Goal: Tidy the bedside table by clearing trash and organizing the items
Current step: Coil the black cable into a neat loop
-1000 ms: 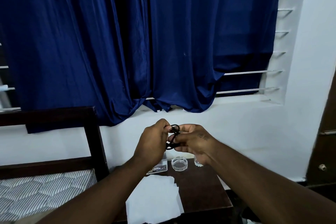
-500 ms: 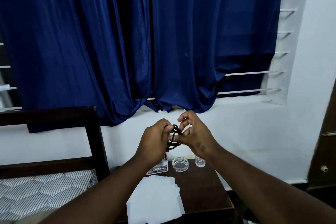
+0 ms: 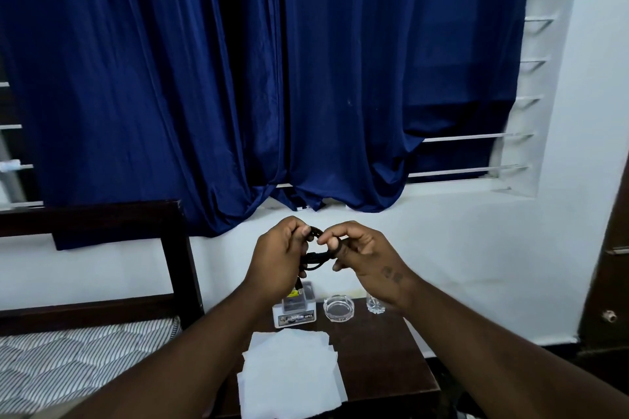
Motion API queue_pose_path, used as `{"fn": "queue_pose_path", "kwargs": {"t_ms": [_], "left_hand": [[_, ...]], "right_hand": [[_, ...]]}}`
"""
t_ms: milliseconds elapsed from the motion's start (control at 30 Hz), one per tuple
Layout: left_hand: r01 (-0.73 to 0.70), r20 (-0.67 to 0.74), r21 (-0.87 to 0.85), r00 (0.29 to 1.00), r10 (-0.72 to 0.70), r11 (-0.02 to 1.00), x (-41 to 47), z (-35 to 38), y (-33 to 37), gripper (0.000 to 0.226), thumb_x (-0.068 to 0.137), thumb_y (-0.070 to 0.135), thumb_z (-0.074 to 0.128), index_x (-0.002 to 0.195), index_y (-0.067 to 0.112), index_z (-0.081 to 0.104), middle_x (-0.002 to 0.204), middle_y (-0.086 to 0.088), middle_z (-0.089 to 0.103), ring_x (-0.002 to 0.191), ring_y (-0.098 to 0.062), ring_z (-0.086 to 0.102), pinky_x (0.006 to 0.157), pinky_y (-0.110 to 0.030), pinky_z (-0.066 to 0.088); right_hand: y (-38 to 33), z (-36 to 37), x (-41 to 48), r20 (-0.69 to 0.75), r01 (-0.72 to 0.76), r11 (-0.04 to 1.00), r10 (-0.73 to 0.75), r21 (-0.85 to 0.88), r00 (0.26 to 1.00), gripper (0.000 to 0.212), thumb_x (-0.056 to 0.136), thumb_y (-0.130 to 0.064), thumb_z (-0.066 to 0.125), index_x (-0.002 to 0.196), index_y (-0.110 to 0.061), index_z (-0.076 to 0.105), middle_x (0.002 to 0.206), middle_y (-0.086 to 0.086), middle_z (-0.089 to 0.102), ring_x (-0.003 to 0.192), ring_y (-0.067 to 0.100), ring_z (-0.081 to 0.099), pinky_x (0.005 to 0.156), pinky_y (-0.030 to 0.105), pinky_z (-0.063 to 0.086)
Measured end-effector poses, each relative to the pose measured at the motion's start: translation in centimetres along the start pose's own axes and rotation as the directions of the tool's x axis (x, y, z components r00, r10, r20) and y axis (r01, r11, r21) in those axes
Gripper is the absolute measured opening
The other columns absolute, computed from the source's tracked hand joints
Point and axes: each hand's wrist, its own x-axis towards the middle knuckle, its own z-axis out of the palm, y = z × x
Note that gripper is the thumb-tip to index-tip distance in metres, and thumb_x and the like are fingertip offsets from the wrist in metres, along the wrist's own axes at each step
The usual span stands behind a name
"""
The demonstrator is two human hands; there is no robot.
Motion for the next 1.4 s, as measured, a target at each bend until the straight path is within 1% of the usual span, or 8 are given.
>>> {"fn": "queue_pose_path", "kwargs": {"t_ms": [100, 400, 567, 767, 933, 1100, 1233, 1400], "left_hand": [[-0.024, -0.004, 0.012, 1.000, 0.024, 1.000, -0.1, -0.1, -0.1, 0.028, 0.107, 0.029, 0.047, 0.083, 0.025, 0.060, 0.062, 0.012, 0.056, 0.049, -0.003, 0.055, 0.048, -0.025, 0.054], [-0.076, 0.023, 0.113, 0.997, 0.074, 0.991, -0.4, -0.5, -0.6, 0.023, 0.106, 0.030, 0.049, 0.087, 0.025, 0.060, 0.065, 0.003, 0.058, 0.049, -0.007, 0.058, 0.044, -0.020, 0.046], [-0.102, 0.053, 0.174, 0.994, 0.094, 0.979, -0.4, -0.9, -0.5, 0.022, 0.107, 0.031, 0.047, 0.090, 0.024, 0.059, 0.069, -0.008, 0.060, 0.054, -0.022, 0.058, 0.046, -0.038, 0.050], [-0.047, -0.002, 0.144, 0.999, 0.048, 0.988, -0.3, -1.5, -0.8, 0.022, 0.106, 0.028, 0.047, 0.089, 0.023, 0.060, 0.067, 0.000, 0.056, 0.052, -0.016, 0.057, 0.042, -0.020, 0.046], [-0.057, -0.051, 0.085, 0.997, 0.062, 0.995, -0.8, -0.8, -0.3, 0.024, 0.107, 0.029, 0.047, 0.088, 0.022, 0.060, 0.069, -0.005, 0.059, 0.053, -0.016, 0.060, 0.047, -0.020, 0.050], [-0.037, -0.170, -0.017, 0.985, 0.033, 0.999, -0.8, 0.3, 0.6, 0.025, 0.108, 0.027, 0.048, 0.084, 0.022, 0.056, 0.069, -0.008, 0.061, 0.058, -0.030, 0.066, 0.045, -0.019, 0.048], [-0.073, -0.236, 0.018, 0.969, 0.075, 0.997, -0.6, 0.5, 0.6, 0.024, 0.108, 0.026, 0.048, 0.086, 0.028, 0.057, 0.069, -0.001, 0.062, 0.063, -0.024, 0.063, 0.052, -0.018, 0.050], [-0.105, -0.229, 0.066, 0.966, 0.118, 0.992, -1.1, 1.5, 0.3, 0.021, 0.107, 0.026, 0.049, 0.088, 0.031, 0.058, 0.073, 0.004, 0.065, 0.064, -0.013, 0.062, 0.059, -0.023, 0.055]], "right_hand": [[0.0, -0.2, -0.3, 0.023, -0.024, 0.999, 0.023, 0.041, 0.999, 0.011, 0.096, -0.019, 0.067, 0.098, -0.013, 0.076, 0.109, 0.005, 0.066, 0.086, 0.011, 0.063, 0.075, 0.029, 0.056], [-2.0, -2.1, 0.1, 0.169, -0.068, 0.962, 0.115, -0.264, 0.979, 0.020, 0.090, 0.000, 0.067, 0.090, -0.017, 0.077, 0.089, 0.001, 0.075, 0.084, 0.015, 0.076, 0.078, 0.024, 0.060], [-2.4, -2.4, 0.0, 0.144, -0.086, 0.957, 0.130, -0.277, 0.981, 0.015, 0.075, -0.018, 0.063, 0.079, -0.021, 0.077, 0.079, 0.008, 0.077, 0.078, 0.016, 0.077, 0.075, 0.028, 0.061], [-1.0, -2.7, -0.1, 0.034, -0.130, 0.893, 0.160, -0.430, 0.986, 0.020, 0.081, -0.042, 0.079, 0.075, -0.023, 0.077, 0.069, 0.003, 0.075, 0.052, 0.018, 0.063, 0.052, 0.030, 0.051], [0.4, -1.4, -0.7, 0.025, -0.067, 0.775, 0.106, -0.629, 0.994, 0.004, 0.080, -0.029, 0.081, 0.082, -0.031, 0.079, 0.083, -0.025, 0.074, 0.079, -0.001, 0.066, 0.070, 0.016, 0.048], [0.7, 1.2, -0.8, -0.136, -0.267, 0.961, 0.255, -0.076, 0.957, 0.009, 0.079, -0.005, 0.075, 0.075, -0.013, 0.074, 0.083, 0.003, 0.079, 0.081, 0.017, 0.075, 0.082, 0.030, 0.062], [0.4, 2.7, -0.8, -0.144, -0.302, 0.891, 0.366, 0.338, 0.919, 0.010, 0.089, -0.011, 0.071, 0.080, -0.011, 0.075, 0.090, 0.011, 0.078, 0.095, 0.025, 0.077, 0.091, 0.031, 0.060], [0.5, 4.7, -0.5, -0.298, -0.298, 0.795, 0.502, 0.528, 0.812, 0.034, 0.080, -0.018, 0.085, 0.100, 0.006, 0.070, 0.095, 0.018, 0.079, 0.095, 0.029, 0.077, 0.093, 0.034, 0.059]]}}
